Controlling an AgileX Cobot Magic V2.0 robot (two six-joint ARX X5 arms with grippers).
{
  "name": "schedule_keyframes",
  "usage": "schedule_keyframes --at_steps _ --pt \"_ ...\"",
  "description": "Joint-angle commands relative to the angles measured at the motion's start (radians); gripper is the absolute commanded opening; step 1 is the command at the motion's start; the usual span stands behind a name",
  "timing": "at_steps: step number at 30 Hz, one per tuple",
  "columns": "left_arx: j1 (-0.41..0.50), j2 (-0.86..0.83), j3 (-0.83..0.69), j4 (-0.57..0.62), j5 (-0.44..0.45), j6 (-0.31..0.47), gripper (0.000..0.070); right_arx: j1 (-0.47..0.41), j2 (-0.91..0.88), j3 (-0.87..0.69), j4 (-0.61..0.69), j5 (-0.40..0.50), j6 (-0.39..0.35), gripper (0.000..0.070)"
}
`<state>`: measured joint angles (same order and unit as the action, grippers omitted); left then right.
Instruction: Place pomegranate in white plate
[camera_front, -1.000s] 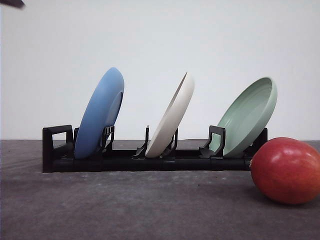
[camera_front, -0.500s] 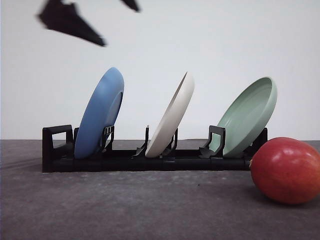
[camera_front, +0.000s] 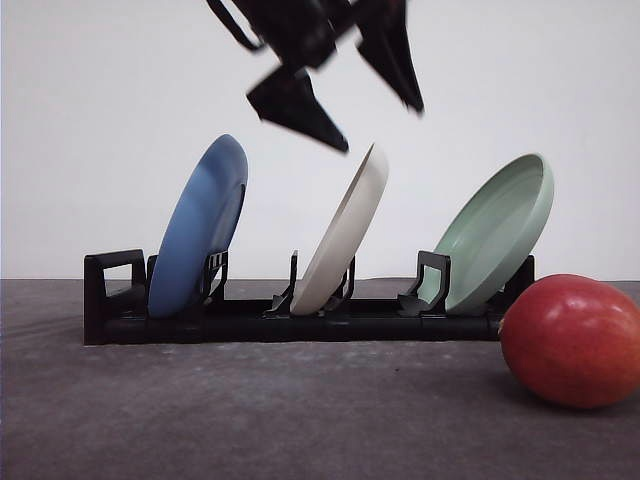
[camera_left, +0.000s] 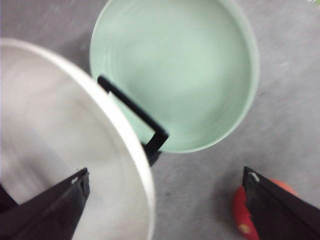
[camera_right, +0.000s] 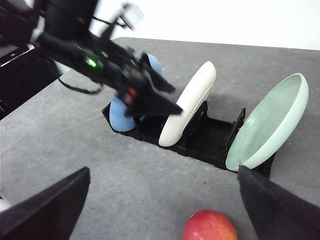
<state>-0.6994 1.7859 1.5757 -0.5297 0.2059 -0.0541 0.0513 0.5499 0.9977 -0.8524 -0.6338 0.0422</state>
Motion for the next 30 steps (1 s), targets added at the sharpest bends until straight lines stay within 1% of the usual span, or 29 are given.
schedule_keyframes --at_steps 1,4,7,8,9,10,14,15,16,25,30 --pt "-0.016 0.03 0.027 0.01 -0.031 0.017 0.0596 -0.001 0.004 0.016 0.007 -0.001 0.01 0.0601" --pt "-0.027 0.057 0.027 0.011 -0.053 0.017 0.0594 -0.001 0.004 0.016 0.007 -0.001 0.01 0.0601" --pt "-0.029 0.078 0.027 0.015 -0.057 0.016 0.0589 -0.001 0.004 0.016 0.007 -0.001 0.01 0.0601" --pt "-0.029 0.084 0.027 0.013 -0.057 0.016 0.0579 -0.001 0.004 0.016 0.007 -0.001 0.01 0.0601" --pt "-0.029 0.088 0.027 0.011 -0.056 0.016 0.0542 -0.001 0.004 0.016 0.007 -0.001 0.01 0.0601" --pt "-0.029 0.091 0.027 0.008 -0.056 0.016 0.0487 -0.001 0.004 0.016 0.007 -0.001 0.01 0.0601" --pt "-0.033 0.091 0.027 -0.003 -0.056 0.016 0.0113 -0.001 0.004 0.016 0.007 -0.001 0.01 0.0601" --pt "-0.034 0.091 0.028 -0.003 -0.056 0.015 0.0047 -0.001 0.004 0.016 0.007 -0.001 0.01 0.0601" --pt "-0.034 0.091 0.03 -0.003 -0.055 0.015 0.0 -0.001 0.004 0.016 0.007 -0.001 0.01 0.0601" --pt "-0.043 0.086 0.034 -0.002 -0.055 0.012 0.0 -0.001 0.004 0.016 0.006 -0.001 0.01 0.0601" --pt "-0.044 0.05 0.034 -0.006 -0.055 0.007 0.0 -0.001 0.004 0.016 0.006 -0.001 0.01 0.0601"
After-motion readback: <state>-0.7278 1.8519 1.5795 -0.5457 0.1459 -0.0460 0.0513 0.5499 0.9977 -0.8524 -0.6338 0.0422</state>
